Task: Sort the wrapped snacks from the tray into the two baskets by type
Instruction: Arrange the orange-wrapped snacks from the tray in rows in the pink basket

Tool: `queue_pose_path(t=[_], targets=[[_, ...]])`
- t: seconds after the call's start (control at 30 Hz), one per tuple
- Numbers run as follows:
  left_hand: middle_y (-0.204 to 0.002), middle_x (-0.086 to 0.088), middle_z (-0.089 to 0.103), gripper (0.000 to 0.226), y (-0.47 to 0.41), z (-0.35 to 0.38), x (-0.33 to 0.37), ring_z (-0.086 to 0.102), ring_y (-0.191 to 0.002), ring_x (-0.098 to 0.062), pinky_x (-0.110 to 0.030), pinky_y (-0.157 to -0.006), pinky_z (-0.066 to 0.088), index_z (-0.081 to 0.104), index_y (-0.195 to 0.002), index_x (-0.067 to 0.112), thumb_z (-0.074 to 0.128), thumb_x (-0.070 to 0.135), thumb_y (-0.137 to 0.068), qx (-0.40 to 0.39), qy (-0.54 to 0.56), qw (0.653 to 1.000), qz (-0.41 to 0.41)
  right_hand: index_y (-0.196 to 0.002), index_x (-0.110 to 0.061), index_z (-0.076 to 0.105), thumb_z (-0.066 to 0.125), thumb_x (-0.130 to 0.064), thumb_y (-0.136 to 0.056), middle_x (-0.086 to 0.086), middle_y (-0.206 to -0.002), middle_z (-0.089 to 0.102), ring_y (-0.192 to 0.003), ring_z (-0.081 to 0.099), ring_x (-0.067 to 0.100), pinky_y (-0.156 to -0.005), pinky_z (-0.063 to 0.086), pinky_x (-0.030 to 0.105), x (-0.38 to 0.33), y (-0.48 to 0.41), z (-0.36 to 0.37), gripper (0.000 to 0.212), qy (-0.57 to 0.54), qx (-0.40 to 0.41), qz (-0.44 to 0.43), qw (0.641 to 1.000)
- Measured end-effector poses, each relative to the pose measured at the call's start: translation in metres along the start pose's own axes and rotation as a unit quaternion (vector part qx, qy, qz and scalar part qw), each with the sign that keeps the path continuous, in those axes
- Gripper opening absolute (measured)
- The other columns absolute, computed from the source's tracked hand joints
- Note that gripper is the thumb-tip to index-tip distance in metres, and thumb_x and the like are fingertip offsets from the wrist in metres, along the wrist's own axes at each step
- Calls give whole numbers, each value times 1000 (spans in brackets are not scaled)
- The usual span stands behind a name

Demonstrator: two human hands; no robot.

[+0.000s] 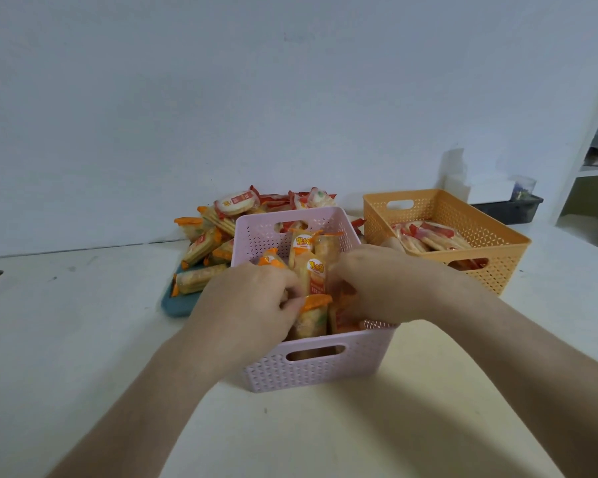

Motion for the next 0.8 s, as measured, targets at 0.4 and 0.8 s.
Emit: queue_pose_path(t=[0.4,0.8], targets=[[-85,15,70,20,2,8,-3,61,-81,-6,-30,-71,52,72,-100,34,53,34,-94,-21,33,999,-3,-112,-19,39,56,-5,-85,-2,-98,53,-102,53,24,-74,28,39,-7,-3,13,35,23,-56,5,998],[-80,14,67,19,2,8,2,58,-78,-7,-33,-70,51,68,-89,33,50,31,-95,-14,60,997,56,-102,-39,64,61,-38,-90,-18,-100,47,-96,44,6,-91,37,33,-8,38,-19,12,-106,28,-20,994]])
Point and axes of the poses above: each hand's wrist, its own y-axis away from the middle knuckle, its own z-axis out of the palm, x = y × z, the point moved 9 cm from there along -y, towards the middle knuckle
